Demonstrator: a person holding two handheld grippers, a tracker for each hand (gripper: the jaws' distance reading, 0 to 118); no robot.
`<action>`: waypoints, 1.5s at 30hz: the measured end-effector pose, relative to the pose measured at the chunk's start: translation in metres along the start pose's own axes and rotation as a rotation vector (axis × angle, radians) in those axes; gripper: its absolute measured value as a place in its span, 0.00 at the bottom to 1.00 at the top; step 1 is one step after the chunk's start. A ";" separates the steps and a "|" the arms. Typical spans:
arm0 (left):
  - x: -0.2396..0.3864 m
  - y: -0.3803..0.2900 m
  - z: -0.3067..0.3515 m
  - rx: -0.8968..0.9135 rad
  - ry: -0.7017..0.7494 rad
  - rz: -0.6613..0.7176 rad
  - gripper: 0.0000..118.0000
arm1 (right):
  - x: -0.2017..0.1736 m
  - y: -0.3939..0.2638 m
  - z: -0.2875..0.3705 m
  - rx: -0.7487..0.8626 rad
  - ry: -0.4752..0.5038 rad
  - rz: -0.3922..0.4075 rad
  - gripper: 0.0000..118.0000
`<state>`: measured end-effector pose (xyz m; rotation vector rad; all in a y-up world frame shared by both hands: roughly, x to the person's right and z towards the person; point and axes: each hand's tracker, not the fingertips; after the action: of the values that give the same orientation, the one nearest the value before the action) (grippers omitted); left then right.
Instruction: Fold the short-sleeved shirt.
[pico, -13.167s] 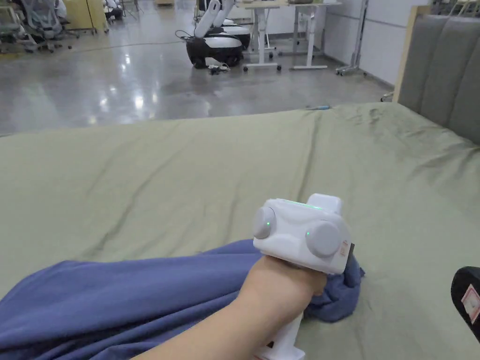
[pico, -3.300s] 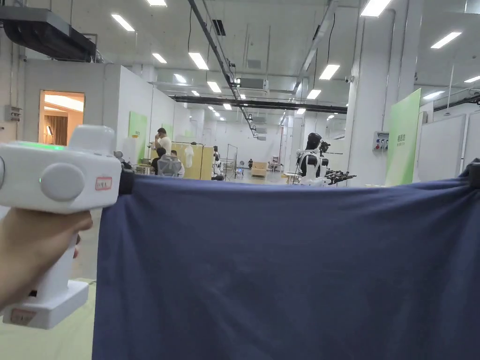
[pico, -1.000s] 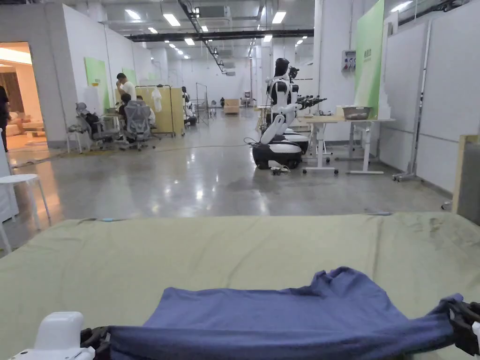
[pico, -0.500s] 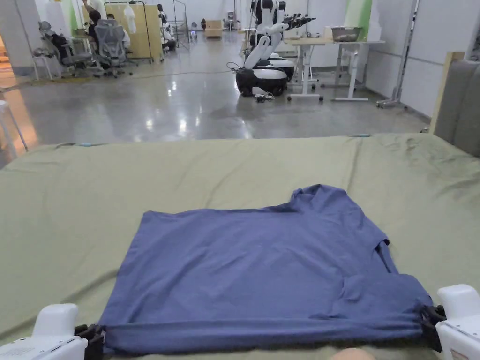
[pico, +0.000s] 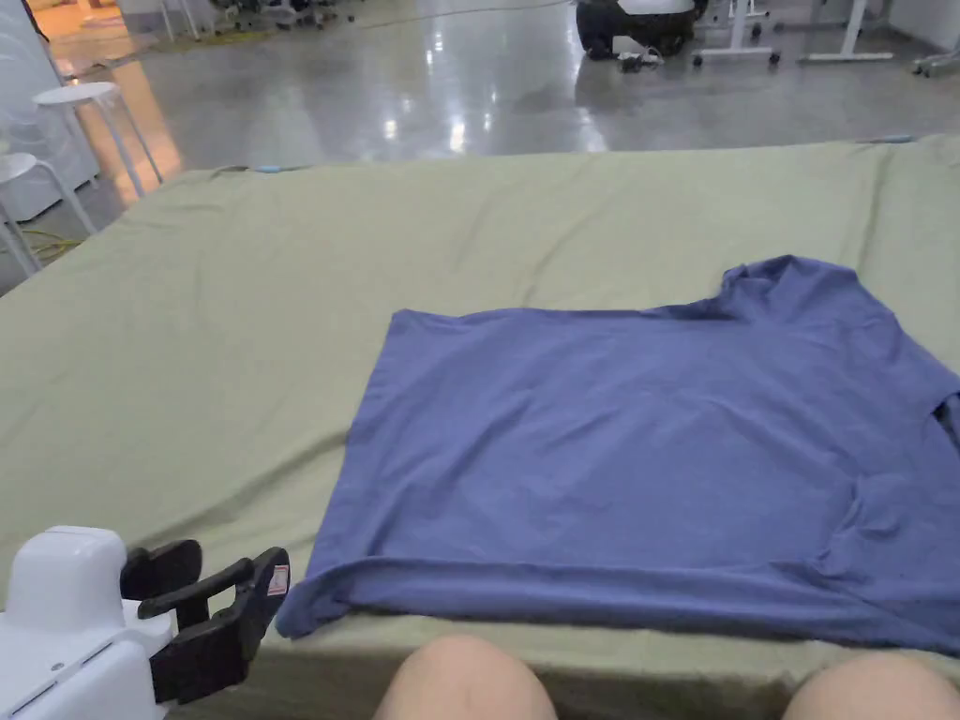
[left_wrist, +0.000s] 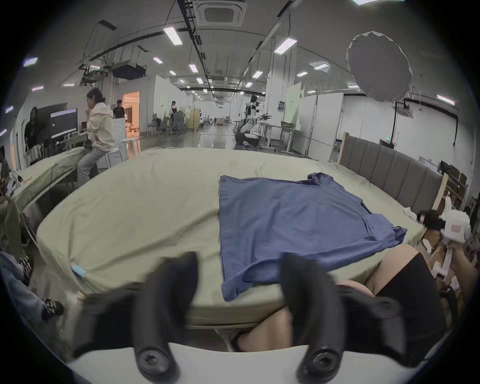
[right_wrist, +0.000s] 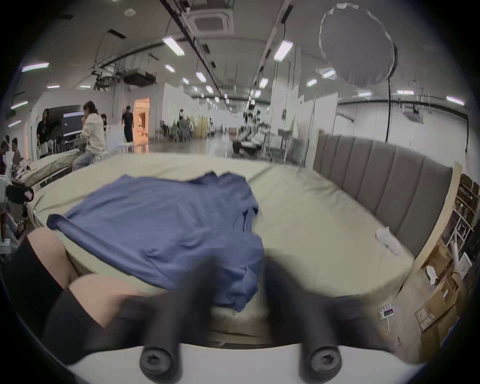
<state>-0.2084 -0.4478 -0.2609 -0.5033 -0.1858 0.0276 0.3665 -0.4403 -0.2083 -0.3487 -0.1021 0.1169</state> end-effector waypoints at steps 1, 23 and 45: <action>0.005 -0.002 0.004 0.004 0.025 -0.034 0.00 | -0.005 0.002 -0.003 -0.008 -0.035 0.020 0.02; -0.005 -0.048 -0.108 -0.185 0.019 -0.056 0.03 | -0.029 -0.008 -0.049 -0.115 0.085 0.010 0.02; 0.017 -0.013 -0.087 -0.140 0.021 -0.023 0.03 | 0.025 -0.058 -0.103 -0.334 0.059 -0.051 0.46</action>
<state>-0.1763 -0.4995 -0.3270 -0.6403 -0.1739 -0.0129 0.4095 -0.5258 -0.2827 -0.6820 -0.0715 0.0388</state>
